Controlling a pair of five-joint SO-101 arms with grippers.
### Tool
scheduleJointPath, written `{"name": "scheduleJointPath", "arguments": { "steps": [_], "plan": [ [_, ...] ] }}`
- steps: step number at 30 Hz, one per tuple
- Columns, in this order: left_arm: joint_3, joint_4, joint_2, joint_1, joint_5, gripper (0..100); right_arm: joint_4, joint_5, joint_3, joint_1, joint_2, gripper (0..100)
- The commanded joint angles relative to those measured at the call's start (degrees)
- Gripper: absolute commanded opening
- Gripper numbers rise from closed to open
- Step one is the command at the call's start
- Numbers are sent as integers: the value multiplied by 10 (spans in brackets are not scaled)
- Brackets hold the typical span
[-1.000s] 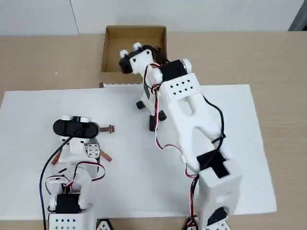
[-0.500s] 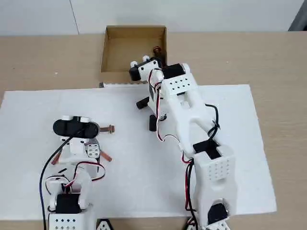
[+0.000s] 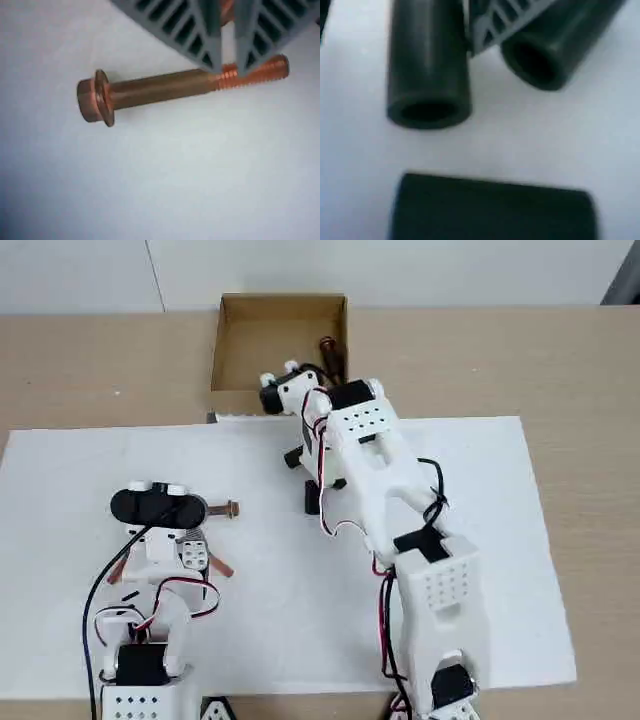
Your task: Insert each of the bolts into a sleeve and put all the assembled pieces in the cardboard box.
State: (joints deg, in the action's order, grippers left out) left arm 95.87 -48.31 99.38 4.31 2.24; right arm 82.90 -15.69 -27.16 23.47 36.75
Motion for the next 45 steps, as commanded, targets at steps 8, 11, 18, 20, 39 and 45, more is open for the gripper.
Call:
{"name": "scheduleJointPath", "arguments": {
  "steps": [8,11,18,20,39,45],
  "plan": [
    [-3,-2,5,3,2,6,-20,-5,-18,-2,10,111],
    [-3,-2,5,3,2,6,-27,-6,-18,-1,18,11],
    [-3,-2,5,2,2,6,-15,-2,-40,0,0,3],
    [-3,-2,5,1,2,6,0,-2,-58,0,-15,3],
    [-187,-90,-20,4,34,31,149,140,14,-41,-327,4],
    [-338,-147,-193,45,37,29,143,176,149,-83,-410,4]
  ]
}}
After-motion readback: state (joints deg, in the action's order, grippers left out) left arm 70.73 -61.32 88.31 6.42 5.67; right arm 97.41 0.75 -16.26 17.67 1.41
